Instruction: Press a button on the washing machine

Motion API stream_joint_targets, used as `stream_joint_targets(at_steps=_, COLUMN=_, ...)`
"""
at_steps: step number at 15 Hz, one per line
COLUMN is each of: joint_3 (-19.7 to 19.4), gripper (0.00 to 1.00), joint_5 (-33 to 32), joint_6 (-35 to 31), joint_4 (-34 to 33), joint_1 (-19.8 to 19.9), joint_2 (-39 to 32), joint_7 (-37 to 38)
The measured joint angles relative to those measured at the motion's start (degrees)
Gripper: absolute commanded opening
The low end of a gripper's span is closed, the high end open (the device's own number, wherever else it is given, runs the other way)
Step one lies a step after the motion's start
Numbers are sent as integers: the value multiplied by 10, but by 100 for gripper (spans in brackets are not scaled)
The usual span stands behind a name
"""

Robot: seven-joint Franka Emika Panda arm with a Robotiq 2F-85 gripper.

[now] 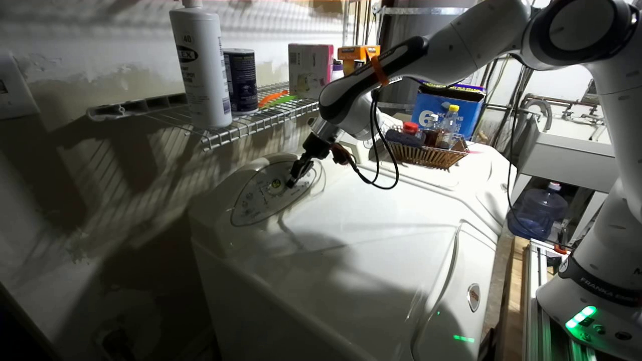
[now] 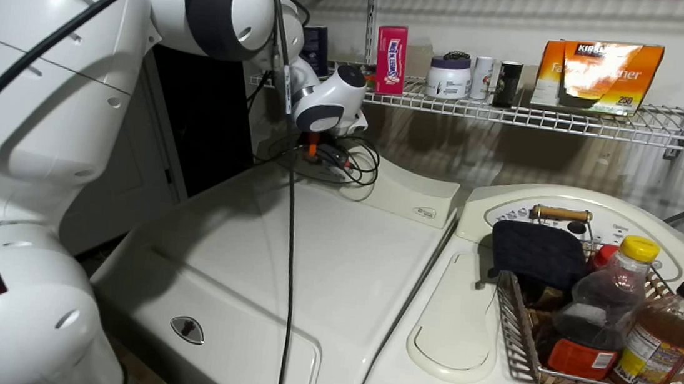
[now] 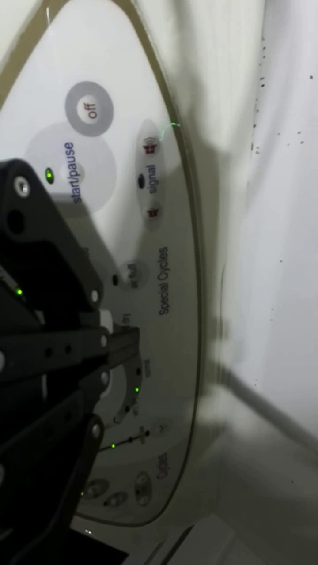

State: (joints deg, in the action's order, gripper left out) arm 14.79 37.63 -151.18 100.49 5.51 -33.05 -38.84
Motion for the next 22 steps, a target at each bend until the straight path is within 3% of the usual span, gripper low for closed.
stream_joint_targets(at_steps=19, joint_3=-1, gripper=0, joint_5=-41, joint_6=20, joint_4=-10, joint_1=1, joint_2=-2, joint_7=32)
stream_joint_targets(at_steps=20, joint_3=-1, gripper=26, joint_5=-43, joint_6=27, joint_4=-13, joint_1=2, joint_2=-2, joint_7=38)
stream_joint_targets(at_steps=22, joint_3=-3, gripper=32, joint_5=-49, joint_6=56, joint_4=-14, joint_1=3, joint_2=0, joint_7=56)
